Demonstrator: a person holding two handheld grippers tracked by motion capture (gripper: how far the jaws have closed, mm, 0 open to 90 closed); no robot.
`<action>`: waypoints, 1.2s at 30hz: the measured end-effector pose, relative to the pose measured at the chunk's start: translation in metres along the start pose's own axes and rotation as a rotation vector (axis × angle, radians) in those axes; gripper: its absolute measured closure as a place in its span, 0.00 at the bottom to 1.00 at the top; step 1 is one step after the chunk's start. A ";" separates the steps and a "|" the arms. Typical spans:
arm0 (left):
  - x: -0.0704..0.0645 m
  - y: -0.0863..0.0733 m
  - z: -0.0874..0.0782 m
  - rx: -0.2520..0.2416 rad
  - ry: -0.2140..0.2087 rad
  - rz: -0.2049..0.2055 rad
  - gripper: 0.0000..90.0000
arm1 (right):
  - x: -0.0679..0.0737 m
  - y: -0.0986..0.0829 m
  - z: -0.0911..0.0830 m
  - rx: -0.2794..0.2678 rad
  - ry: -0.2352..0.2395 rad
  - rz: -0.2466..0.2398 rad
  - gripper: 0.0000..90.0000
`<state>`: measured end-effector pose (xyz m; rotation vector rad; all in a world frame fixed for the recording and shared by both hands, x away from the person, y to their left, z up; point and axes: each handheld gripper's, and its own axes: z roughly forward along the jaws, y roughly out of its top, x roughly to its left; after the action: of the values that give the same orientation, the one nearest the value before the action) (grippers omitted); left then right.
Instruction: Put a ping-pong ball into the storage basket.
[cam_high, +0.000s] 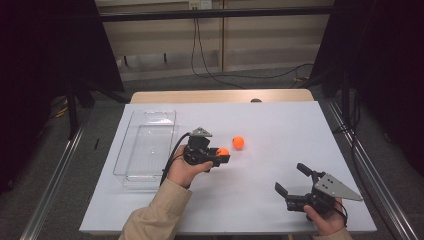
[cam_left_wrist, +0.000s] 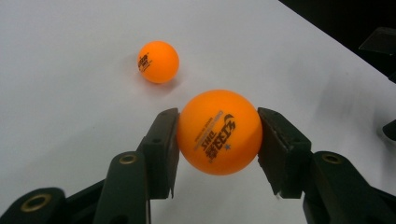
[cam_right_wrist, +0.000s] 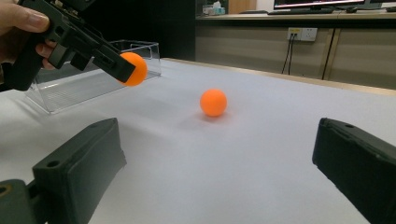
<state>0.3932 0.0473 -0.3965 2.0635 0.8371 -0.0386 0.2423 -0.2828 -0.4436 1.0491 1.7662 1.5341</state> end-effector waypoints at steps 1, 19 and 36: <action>0.000 0.000 0.000 -0.002 -0.001 -0.004 0.57 | 0.000 0.000 0.000 0.000 0.001 0.001 0.01; 0.005 0.002 -0.009 -0.009 0.009 -0.023 0.57 | 0.000 0.000 0.000 -0.001 0.000 0.001 0.01; 0.011 0.004 -0.018 -0.018 0.018 -0.046 0.57 | 0.000 0.000 0.000 -0.004 -0.001 0.003 0.01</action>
<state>0.3991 0.0648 -0.3860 2.0309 0.8922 -0.0380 0.2420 -0.2828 -0.4433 1.0511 1.7613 1.5384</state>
